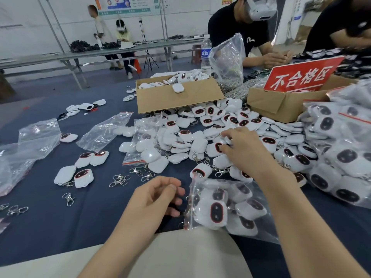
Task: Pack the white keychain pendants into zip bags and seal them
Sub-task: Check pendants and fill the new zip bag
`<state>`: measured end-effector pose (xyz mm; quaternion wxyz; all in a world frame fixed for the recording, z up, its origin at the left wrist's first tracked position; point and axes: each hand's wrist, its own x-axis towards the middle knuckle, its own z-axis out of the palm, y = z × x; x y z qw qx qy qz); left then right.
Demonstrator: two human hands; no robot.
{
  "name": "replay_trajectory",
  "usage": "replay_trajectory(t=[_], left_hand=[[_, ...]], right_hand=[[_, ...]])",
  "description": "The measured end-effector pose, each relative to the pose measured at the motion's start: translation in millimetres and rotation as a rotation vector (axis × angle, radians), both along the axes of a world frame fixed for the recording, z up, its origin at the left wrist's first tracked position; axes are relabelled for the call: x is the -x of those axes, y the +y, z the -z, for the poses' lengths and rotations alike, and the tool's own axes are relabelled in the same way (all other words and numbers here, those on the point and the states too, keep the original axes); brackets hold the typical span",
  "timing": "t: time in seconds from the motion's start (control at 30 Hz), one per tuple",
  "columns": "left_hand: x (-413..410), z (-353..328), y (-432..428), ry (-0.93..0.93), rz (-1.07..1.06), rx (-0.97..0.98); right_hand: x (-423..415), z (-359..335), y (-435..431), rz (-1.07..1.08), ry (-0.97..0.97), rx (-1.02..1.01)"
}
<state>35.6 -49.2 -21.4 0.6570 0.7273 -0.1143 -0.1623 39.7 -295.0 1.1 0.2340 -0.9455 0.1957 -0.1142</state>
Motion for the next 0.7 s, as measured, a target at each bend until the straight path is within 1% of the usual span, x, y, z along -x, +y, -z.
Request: replay_trajectory(t=[0.07,0.17,0.23,0.27,0.33,0.37,0.43,0.47,0.5,0.57,0.7], left_hand=[[-1,2,1,-0.034,-0.047,0.01],[-7,8,0,-0.207,-0.152,-0.086],[-14,10,-5,-0.386,-0.211,-0.21],[-19,11,-9,-0.501,-0.242,-0.277],[-30,12,-18,-0.717,-0.283,-0.482],[-35,13,-23,-0.75,-0.27,-0.621],[-45,14,-31,-0.664,-0.219,-0.839],[-48,15,-33,-0.618,-0.207,-0.896],[-51,15,-33,-0.598,-0.205,-0.918],[-52,15,-32,-0.621,-0.222,-0.916],[-52,14,-27,-0.65,-0.277,-0.859]], right_hand=[[-1,2,-1,0.045,-0.019,0.053],[-1,7,-2,0.097,0.073,0.072],[0,10,-3,0.089,0.126,0.069],[1,11,-3,0.085,0.122,0.071],[2,9,-3,0.082,0.081,0.077],[2,9,-3,0.076,0.059,0.076],[3,8,-3,0.056,0.022,0.052],[3,8,-3,0.048,0.007,0.031],[3,8,-3,0.044,-0.005,0.017],[4,7,-4,0.038,-0.017,0.012],[5,2,-2,0.014,-0.029,-0.002]])
